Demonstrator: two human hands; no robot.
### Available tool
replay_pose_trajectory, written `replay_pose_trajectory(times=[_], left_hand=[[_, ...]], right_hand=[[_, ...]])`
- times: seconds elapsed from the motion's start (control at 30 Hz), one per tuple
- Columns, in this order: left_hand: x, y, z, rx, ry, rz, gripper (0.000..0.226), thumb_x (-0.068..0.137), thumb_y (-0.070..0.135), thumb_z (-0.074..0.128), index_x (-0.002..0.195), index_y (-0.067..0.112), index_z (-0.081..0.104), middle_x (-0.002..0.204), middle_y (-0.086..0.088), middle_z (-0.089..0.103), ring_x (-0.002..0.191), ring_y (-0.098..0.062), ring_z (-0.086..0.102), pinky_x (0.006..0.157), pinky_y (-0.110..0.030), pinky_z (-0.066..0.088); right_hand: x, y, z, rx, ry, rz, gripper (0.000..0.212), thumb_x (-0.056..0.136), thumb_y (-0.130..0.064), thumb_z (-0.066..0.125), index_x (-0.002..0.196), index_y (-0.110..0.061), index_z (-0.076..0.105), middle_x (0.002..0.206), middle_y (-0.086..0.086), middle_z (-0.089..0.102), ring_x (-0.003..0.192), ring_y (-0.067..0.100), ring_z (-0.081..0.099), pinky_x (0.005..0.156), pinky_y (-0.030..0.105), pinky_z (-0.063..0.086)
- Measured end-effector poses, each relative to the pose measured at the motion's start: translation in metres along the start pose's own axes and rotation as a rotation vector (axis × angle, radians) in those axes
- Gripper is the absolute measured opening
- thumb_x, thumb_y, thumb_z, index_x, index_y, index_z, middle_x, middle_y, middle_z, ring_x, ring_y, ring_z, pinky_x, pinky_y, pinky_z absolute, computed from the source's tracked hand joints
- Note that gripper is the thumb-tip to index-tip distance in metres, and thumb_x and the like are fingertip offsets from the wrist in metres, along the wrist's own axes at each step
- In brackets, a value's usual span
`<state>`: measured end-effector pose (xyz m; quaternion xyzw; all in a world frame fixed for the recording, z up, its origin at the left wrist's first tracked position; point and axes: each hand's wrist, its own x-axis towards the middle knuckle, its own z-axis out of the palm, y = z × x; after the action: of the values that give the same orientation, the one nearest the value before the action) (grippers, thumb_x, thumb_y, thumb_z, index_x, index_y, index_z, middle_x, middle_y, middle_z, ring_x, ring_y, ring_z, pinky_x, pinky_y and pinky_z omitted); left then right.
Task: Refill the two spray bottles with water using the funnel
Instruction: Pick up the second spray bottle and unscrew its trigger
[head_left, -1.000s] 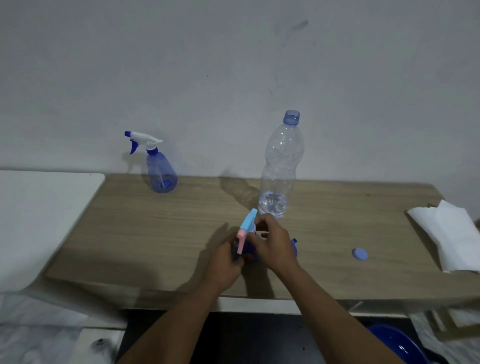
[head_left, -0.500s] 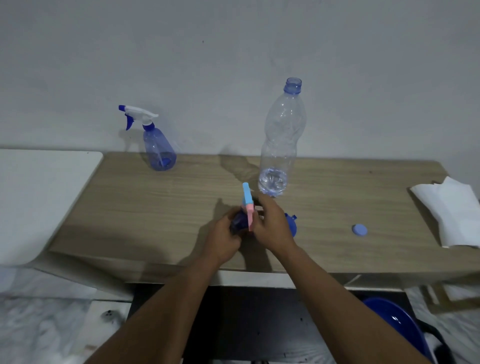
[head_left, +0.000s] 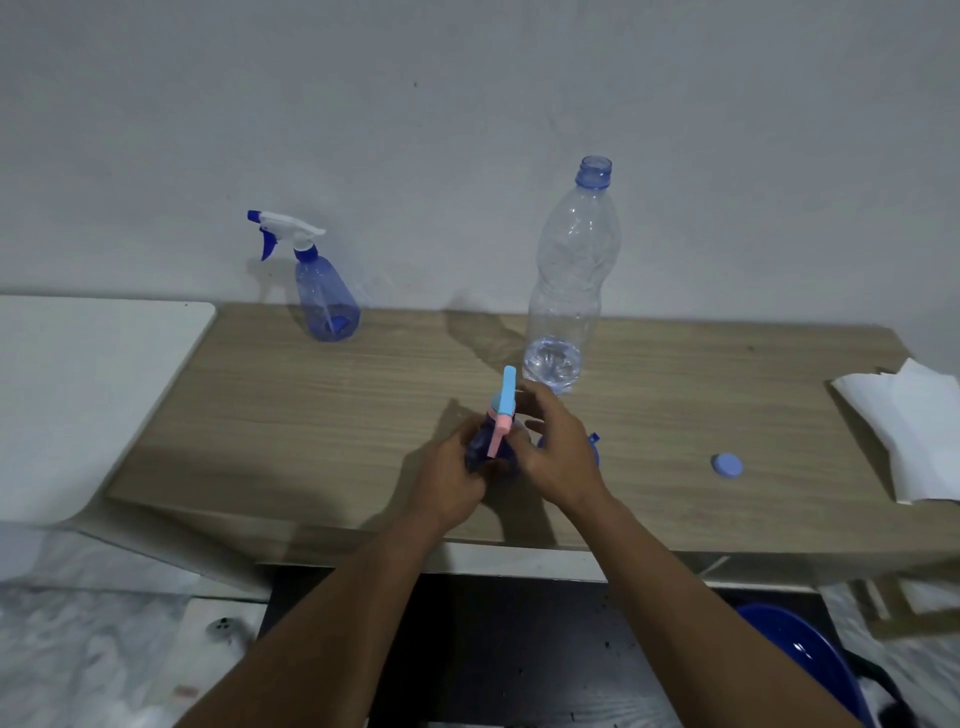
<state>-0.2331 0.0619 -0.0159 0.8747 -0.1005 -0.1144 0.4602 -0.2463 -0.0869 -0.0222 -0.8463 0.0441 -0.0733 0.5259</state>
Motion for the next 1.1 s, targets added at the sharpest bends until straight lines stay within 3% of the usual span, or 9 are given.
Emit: replay_pose_trajectory(times=[0.07,0.2,0.37,0.47,0.6,0.77,0.87,0.97,1.1], left_hand=[[0.001,-0.002,0.001,-0.014,0.004,-0.007,0.048,0.086,0.013,0.073,0.131,0.023,0.059,0.106,0.011,0.066,0.091,0.003,0.063,0.069,0.005,0.037],[0.0,0.001,-0.001,-0.016,-0.013,-0.012,0.049,0.086,0.011,0.072,0.132,0.023,0.058,0.099,0.012,0.061,0.076,0.018,0.057,0.065,0.005,0.035],[0.001,0.001,-0.001,-0.042,-0.014,-0.027,0.043,0.086,0.004,0.07,0.126,0.017,0.061,0.086,0.016,0.057,0.068,0.022,0.056,0.061,0.004,0.036],[0.001,-0.003,0.0,-0.006,-0.006,-0.022,0.044,0.088,0.003,0.065,0.129,0.018,0.06,0.091,0.014,0.06,0.076,0.016,0.06,0.065,0.005,0.035],[0.003,-0.006,0.003,0.005,-0.007,-0.044,0.033,0.09,0.006,0.065,0.122,0.013,0.064,0.074,0.023,0.053,0.06,0.021,0.053,0.059,0.002,0.037],[0.004,-0.005,0.005,0.009,-0.018,-0.059,0.03,0.088,0.007,0.067,0.117,0.013,0.065,0.082,0.007,0.06,0.067,0.0,0.056,0.056,0.0,0.037],[0.005,-0.008,0.006,-0.04,-0.025,-0.063,0.035,0.086,0.011,0.072,0.119,0.019,0.063,0.092,0.007,0.066,0.068,0.007,0.054,0.059,-0.002,0.039],[0.006,-0.009,0.007,-0.07,-0.018,-0.061,0.046,0.084,0.017,0.076,0.126,0.024,0.06,0.105,0.01,0.068,0.085,-0.004,0.062,0.07,-0.011,0.04],[0.005,-0.007,0.006,-0.091,-0.015,-0.04,0.044,0.083,0.004,0.074,0.122,0.02,0.06,0.095,0.009,0.064,0.078,0.004,0.058,0.063,0.001,0.038]], right_hand=[[0.004,-0.001,-0.001,-0.029,-0.004,0.018,0.032,0.093,-0.015,0.065,0.122,-0.029,0.062,0.097,-0.03,0.063,0.092,-0.017,0.059,0.075,0.01,0.047],[0.008,-0.005,0.004,-0.025,0.025,0.024,0.041,0.095,-0.025,0.067,0.132,-0.032,0.053,0.112,-0.019,0.066,0.105,-0.004,0.062,0.092,0.03,0.055],[-0.006,-0.006,0.003,0.01,0.008,-0.037,0.071,0.084,-0.005,0.056,0.145,-0.037,0.035,0.111,-0.013,0.067,0.103,0.009,0.065,0.089,0.027,0.055],[-0.011,-0.007,0.001,-0.018,-0.041,-0.064,0.073,0.082,-0.023,0.066,0.148,-0.036,0.037,0.125,-0.015,0.062,0.114,-0.002,0.058,0.098,0.024,0.047],[-0.009,-0.011,0.001,-0.068,-0.031,-0.035,0.074,0.085,-0.046,0.072,0.15,-0.036,0.037,0.136,-0.011,0.059,0.122,-0.002,0.054,0.101,0.019,0.043],[-0.007,-0.02,0.005,-0.024,0.084,-0.009,0.071,0.085,-0.047,0.074,0.147,-0.03,0.043,0.132,-0.009,0.063,0.12,0.0,0.057,0.103,0.026,0.049],[-0.003,-0.038,0.001,0.095,0.181,-0.01,0.065,0.084,-0.039,0.078,0.141,-0.028,0.05,0.118,-0.015,0.067,0.114,-0.002,0.062,0.1,0.022,0.05],[0.002,-0.067,-0.013,0.169,0.265,-0.017,0.061,0.085,-0.033,0.078,0.139,-0.024,0.052,0.104,-0.018,0.069,0.102,-0.006,0.065,0.091,0.013,0.049],[0.006,-0.097,-0.036,0.171,0.348,-0.056,0.063,0.086,-0.037,0.075,0.143,-0.027,0.049,0.105,-0.019,0.069,0.103,-0.001,0.065,0.093,0.021,0.052]])
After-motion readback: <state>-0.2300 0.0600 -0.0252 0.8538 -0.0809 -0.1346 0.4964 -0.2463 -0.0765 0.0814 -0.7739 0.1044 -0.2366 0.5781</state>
